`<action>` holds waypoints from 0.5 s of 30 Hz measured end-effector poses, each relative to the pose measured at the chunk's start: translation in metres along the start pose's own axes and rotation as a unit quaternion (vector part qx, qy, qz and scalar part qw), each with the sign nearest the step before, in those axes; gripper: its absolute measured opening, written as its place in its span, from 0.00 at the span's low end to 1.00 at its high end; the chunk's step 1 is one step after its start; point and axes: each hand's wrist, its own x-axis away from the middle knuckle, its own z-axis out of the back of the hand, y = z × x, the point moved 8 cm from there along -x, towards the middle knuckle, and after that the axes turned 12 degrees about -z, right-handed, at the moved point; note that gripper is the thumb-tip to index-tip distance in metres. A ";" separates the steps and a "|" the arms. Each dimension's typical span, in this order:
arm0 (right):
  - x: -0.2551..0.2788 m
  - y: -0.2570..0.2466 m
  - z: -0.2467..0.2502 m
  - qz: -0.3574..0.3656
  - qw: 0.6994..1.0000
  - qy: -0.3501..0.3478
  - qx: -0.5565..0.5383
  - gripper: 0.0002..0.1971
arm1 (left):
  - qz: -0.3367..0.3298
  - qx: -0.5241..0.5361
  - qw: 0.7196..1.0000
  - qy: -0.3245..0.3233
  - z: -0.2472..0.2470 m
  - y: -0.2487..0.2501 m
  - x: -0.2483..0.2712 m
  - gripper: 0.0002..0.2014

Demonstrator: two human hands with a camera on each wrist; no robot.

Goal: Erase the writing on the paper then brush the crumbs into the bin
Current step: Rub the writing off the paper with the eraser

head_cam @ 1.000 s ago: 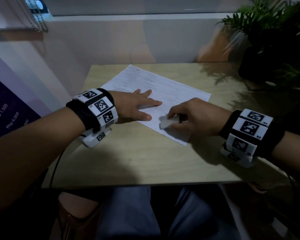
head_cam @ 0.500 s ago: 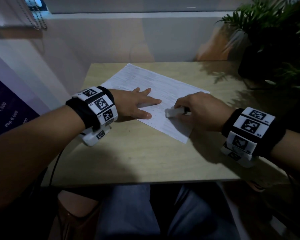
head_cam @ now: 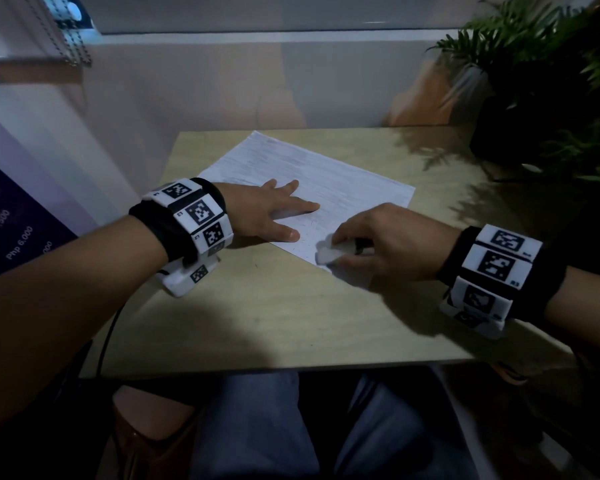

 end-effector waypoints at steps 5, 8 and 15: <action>-0.008 0.020 0.009 -0.059 0.997 0.044 0.020 0.23 | 0.002 -0.002 1.000 -0.002 0.000 0.001 0.000 0.35; -0.004 0.015 0.008 -0.040 0.997 0.055 0.031 0.27 | 0.001 -0.001 1.000 -0.002 0.000 0.001 0.001 0.35; -0.004 0.020 0.014 -0.066 0.995 0.052 0.049 0.24 | 0.001 -0.002 1.000 -0.005 0.000 0.001 0.000 0.35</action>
